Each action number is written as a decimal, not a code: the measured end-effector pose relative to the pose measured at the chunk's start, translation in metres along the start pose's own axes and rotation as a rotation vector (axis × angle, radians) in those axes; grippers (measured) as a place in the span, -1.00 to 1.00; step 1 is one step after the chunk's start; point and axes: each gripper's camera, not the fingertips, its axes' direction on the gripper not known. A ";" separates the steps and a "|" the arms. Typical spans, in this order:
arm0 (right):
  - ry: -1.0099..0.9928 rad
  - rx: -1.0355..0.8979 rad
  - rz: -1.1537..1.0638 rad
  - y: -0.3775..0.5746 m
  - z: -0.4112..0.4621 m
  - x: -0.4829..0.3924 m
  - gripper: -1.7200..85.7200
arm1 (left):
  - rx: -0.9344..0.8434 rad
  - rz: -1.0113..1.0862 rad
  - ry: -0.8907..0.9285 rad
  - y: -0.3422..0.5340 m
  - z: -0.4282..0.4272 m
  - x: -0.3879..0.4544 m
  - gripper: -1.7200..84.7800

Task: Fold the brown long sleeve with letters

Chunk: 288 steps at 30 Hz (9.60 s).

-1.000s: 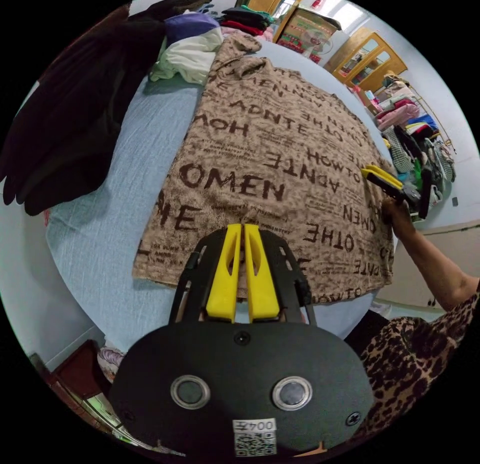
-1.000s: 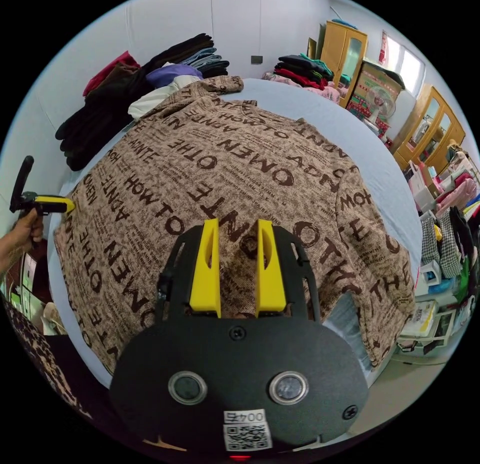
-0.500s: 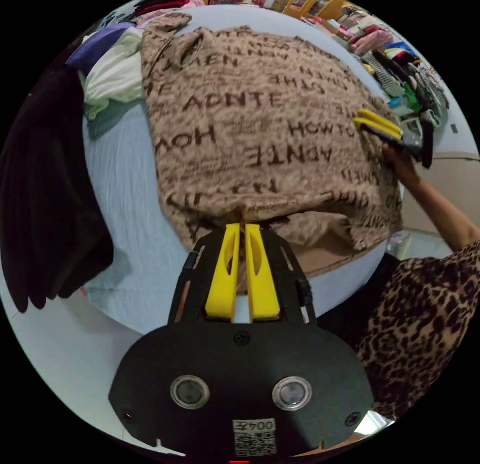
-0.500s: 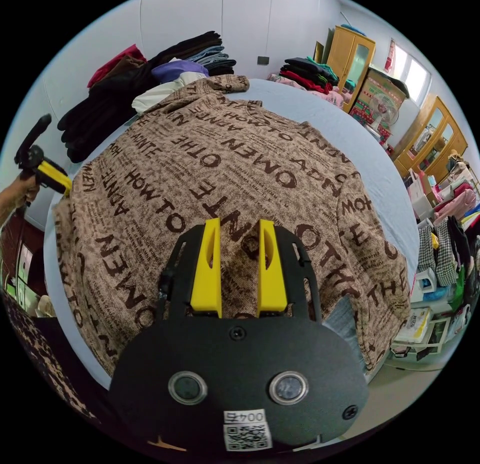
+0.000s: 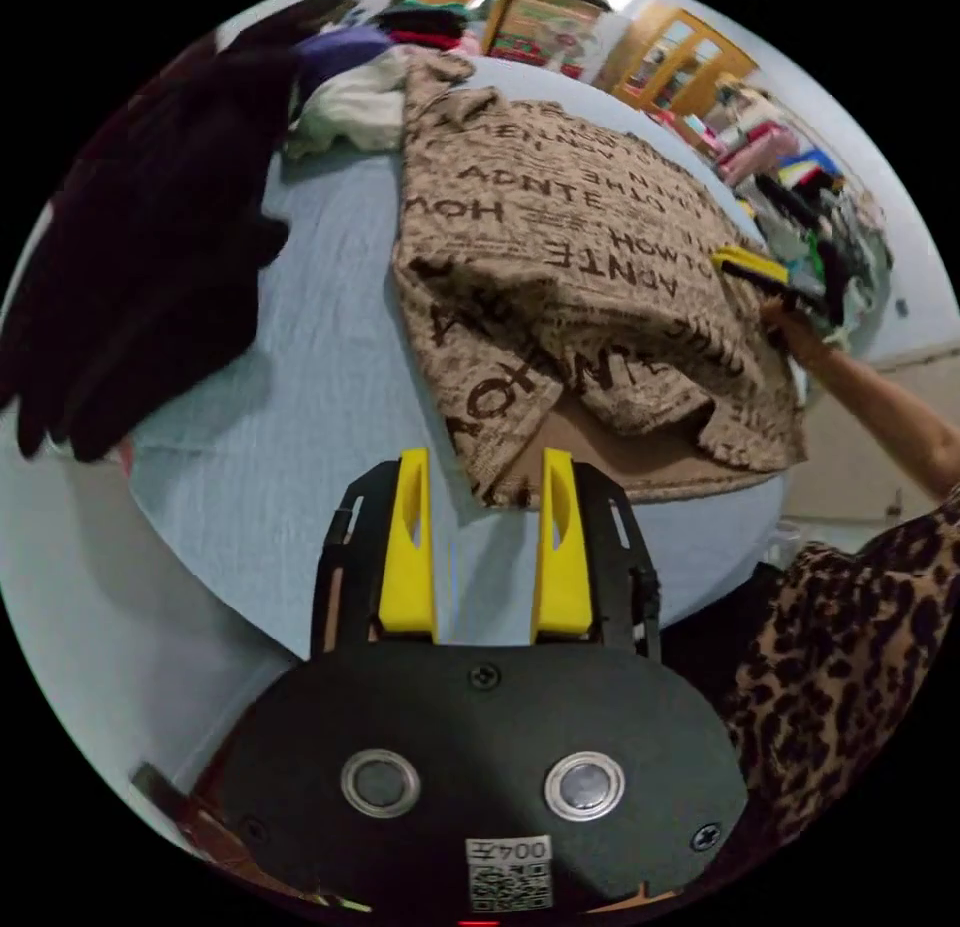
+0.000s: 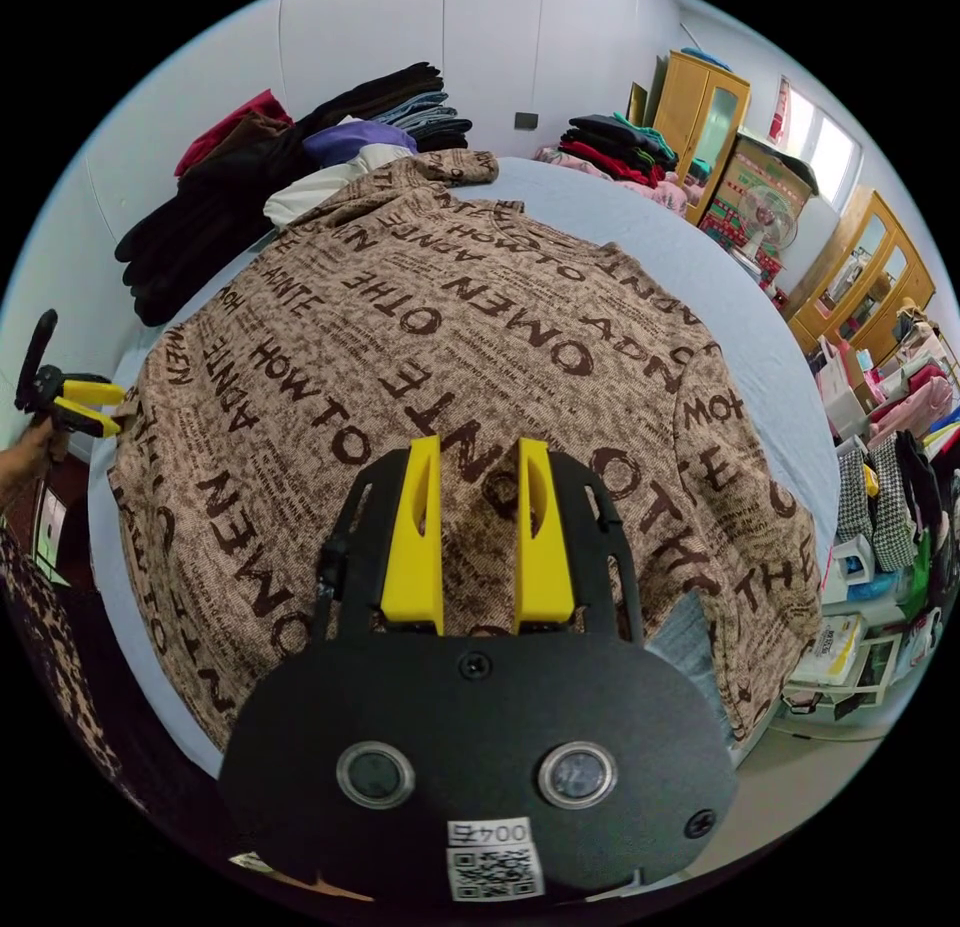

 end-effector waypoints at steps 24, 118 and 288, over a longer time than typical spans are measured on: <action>-0.006 0.002 0.020 -0.006 -0.001 0.000 -0.70 | 0.154 -0.349 0.238 0.035 -0.022 -0.142 -0.94; -0.018 0.003 0.034 0.009 -0.014 0.029 -0.71 | 0.656 0.043 -0.150 -0.407 -0.097 -0.097 -0.88; -0.648 0.840 1.059 0.137 -0.171 0.399 -0.85 | -0.222 0.249 0.024 -0.181 0.146 0.043 -0.93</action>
